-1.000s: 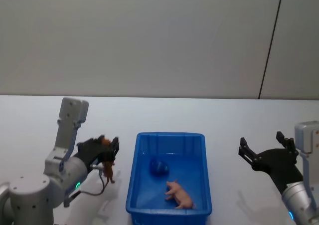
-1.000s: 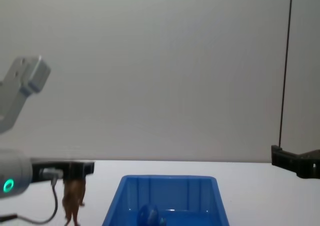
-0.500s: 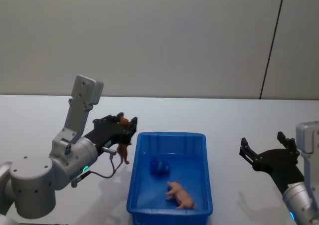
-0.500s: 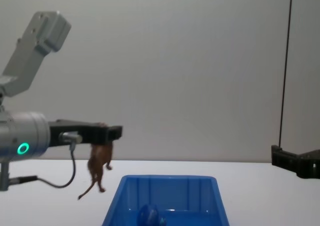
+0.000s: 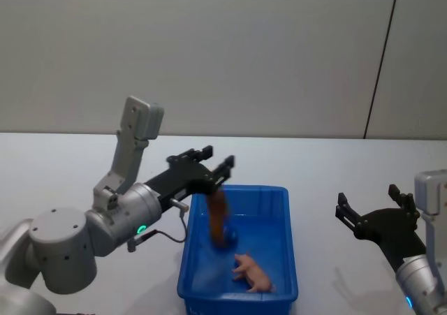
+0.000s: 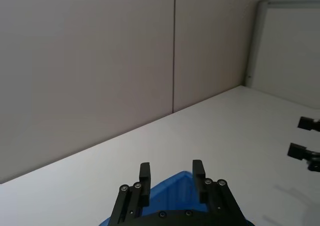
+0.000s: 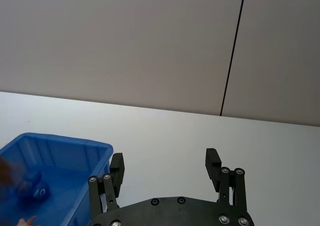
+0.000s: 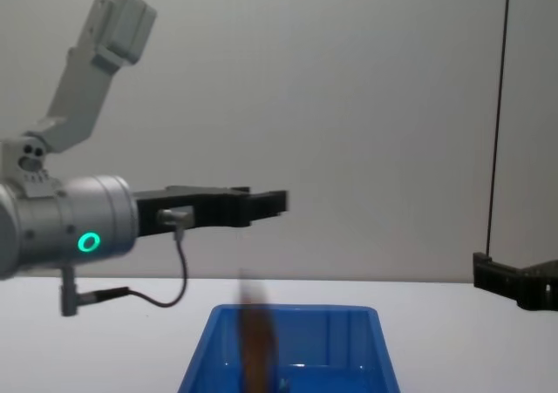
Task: Pick up the two dolls from the table and place them into the box.
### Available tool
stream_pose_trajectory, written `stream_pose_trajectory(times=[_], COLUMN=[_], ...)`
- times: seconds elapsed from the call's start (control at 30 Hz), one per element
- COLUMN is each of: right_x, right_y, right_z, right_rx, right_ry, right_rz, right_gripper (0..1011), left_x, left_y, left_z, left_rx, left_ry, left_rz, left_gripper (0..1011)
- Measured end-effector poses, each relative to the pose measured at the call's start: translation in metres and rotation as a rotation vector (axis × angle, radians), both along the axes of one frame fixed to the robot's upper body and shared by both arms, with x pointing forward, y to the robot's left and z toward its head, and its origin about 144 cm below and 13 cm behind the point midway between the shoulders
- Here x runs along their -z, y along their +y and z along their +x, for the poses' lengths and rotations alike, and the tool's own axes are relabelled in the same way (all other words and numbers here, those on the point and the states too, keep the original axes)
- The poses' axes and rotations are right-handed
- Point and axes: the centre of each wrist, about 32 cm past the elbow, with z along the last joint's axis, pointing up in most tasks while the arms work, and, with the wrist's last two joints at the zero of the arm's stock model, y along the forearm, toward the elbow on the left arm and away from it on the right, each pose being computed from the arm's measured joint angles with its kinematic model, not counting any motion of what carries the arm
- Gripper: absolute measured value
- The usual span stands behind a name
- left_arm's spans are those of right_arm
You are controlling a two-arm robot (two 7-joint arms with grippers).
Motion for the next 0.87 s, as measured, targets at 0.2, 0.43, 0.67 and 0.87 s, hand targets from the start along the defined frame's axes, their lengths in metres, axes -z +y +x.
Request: stream_pose_trajectory(times=[0.2,0.43,0.67,0.87], right_x=[0.0,0.0,0.0,0.0], right_y=[0.0,0.0,0.0,0.0], right_z=[0.0,0.0,0.0,0.0], right_rx=[0.0,0.0,0.0,0.0], right_ry=[0.0,0.0,0.0,0.0], right_rz=[0.0,0.0,0.0,0.0], right_gripper=[1001,1001,1001,1001], left_x=[0.007,0.012,0.016,0.017], left_y=[-0.007,-0.013,-0.017,-0.019], left_z=[0.006,0.01,0.012,0.013], left_rx=[0.07,0.114,0.147,0.161], left_ry=[-0.007,-0.01,-0.013,-0.014], left_rz=[-0.047,-0.073,-0.091,-0.099], left_gripper=[669,890,1001,1001])
